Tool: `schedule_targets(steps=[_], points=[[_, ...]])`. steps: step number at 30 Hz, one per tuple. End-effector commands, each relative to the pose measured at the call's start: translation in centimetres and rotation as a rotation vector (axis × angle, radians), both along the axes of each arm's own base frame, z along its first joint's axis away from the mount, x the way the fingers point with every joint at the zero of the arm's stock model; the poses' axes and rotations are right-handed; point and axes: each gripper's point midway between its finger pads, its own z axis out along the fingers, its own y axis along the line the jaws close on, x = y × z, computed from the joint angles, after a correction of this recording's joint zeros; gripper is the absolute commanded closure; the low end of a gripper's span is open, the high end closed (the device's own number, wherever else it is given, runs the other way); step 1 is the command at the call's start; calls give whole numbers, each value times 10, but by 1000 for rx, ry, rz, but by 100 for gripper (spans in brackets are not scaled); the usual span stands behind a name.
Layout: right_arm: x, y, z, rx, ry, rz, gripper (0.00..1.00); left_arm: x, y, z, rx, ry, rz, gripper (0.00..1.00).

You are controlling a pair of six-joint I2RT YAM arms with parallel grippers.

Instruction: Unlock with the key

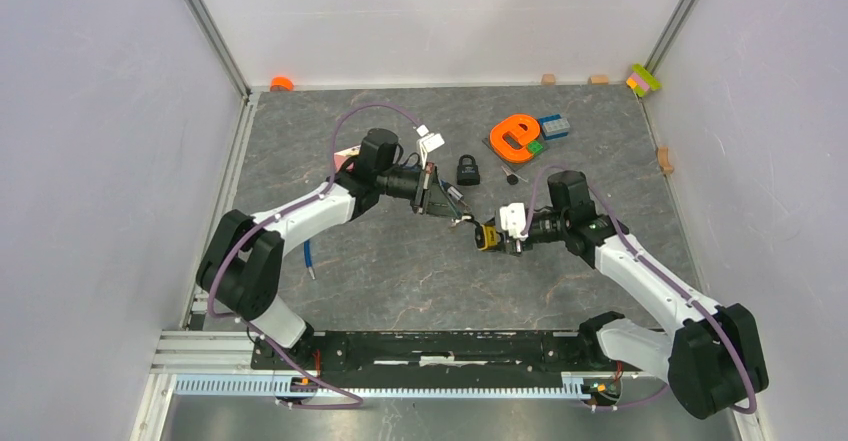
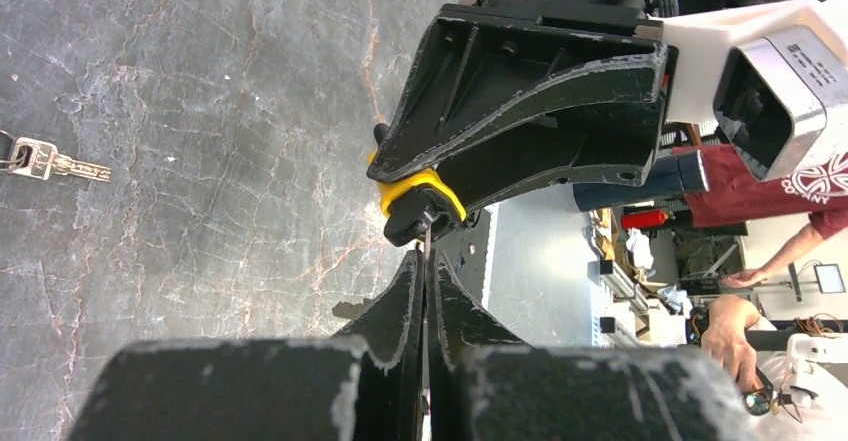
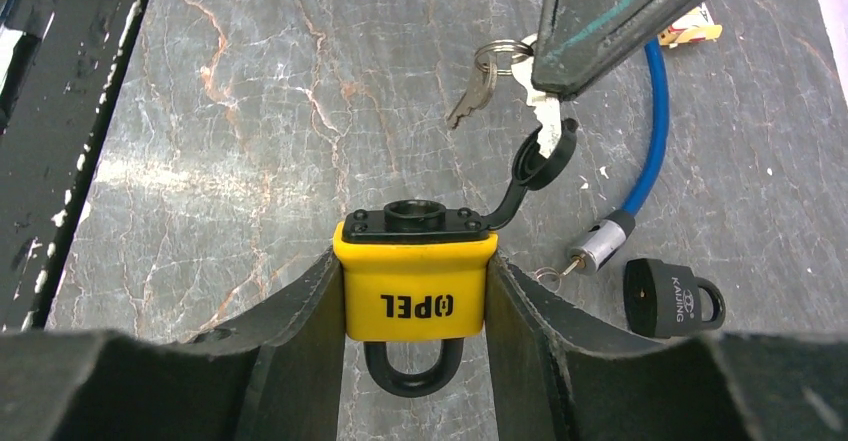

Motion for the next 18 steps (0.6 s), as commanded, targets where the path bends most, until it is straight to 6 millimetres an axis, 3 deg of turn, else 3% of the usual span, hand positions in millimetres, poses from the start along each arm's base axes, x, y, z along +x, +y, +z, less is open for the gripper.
schedule_targets(steps=[1,8,18], points=[[-12,3,8,35,-113,101,100,8,0,-4,27,-45,2,98],[-15,0,-1,18,-206,133,99,-1,-1,-10,45,-37,-31,98],[-27,4,3,23,-300,219,98,-26,-11,-15,57,-21,-132,98]])
